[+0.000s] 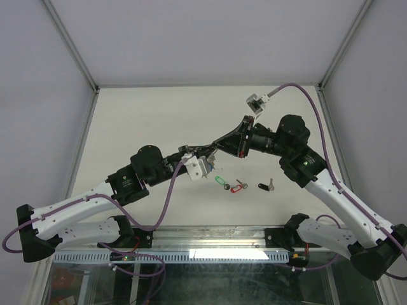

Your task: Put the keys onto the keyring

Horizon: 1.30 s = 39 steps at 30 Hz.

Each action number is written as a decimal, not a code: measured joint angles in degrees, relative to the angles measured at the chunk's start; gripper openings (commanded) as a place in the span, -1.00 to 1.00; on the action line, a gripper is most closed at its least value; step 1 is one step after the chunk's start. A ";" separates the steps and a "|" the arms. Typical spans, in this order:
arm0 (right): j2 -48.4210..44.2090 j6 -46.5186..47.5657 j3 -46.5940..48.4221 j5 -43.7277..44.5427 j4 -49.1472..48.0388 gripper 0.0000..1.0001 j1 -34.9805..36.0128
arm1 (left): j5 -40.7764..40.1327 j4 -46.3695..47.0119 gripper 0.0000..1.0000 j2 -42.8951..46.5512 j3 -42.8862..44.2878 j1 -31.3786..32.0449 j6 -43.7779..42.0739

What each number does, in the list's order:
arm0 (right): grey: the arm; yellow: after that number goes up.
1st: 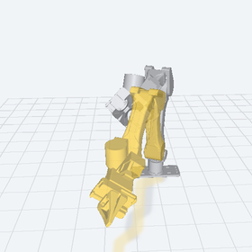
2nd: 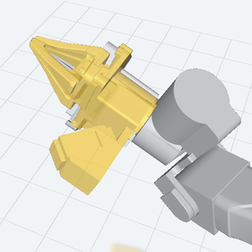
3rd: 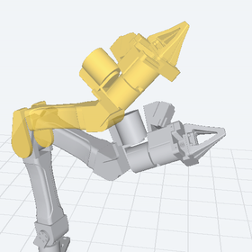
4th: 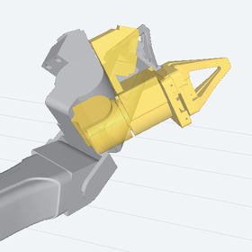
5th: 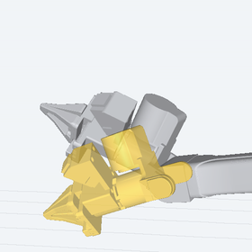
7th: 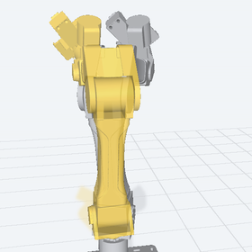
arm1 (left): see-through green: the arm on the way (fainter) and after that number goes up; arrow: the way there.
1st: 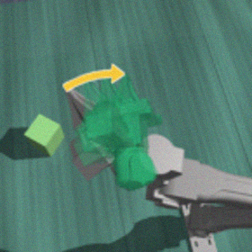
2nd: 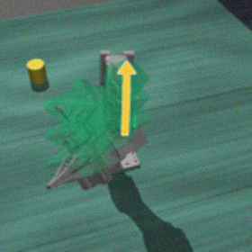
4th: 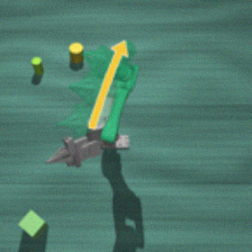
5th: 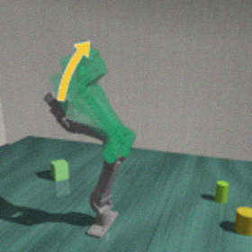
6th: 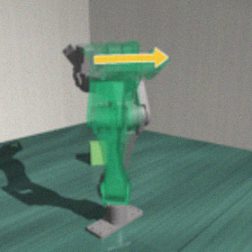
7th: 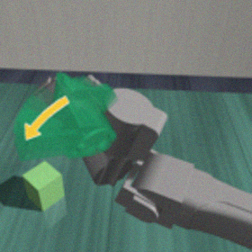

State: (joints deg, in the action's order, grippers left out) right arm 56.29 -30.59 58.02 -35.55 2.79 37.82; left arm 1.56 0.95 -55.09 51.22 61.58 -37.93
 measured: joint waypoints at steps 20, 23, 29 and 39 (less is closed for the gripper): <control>-0.31 0.33 0.02 0.09 0.09 -1.00 0.22 | -0.63 0.61 -0.68 0.00 0.00 0.02 0.07; -0.57 0.50 0.02 0.17 0.17 -1.00 0.26 | -0.85 0.90 -0.67 0.00 0.00 0.33 0.07; -1.22 0.74 0.04 0.42 0.50 -1.00 0.26 | -1.05 1.40 -0.66 0.02 0.00 0.37 0.02; -1.79 1.11 0.24 0.83 0.94 -1.00 0.28 | -1.16 1.70 -0.77 0.02 0.00 0.37 0.00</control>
State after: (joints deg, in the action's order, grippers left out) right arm 54.50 -29.47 58.26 -34.72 3.73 38.11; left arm 0.40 2.66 -55.07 51.22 61.95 -37.93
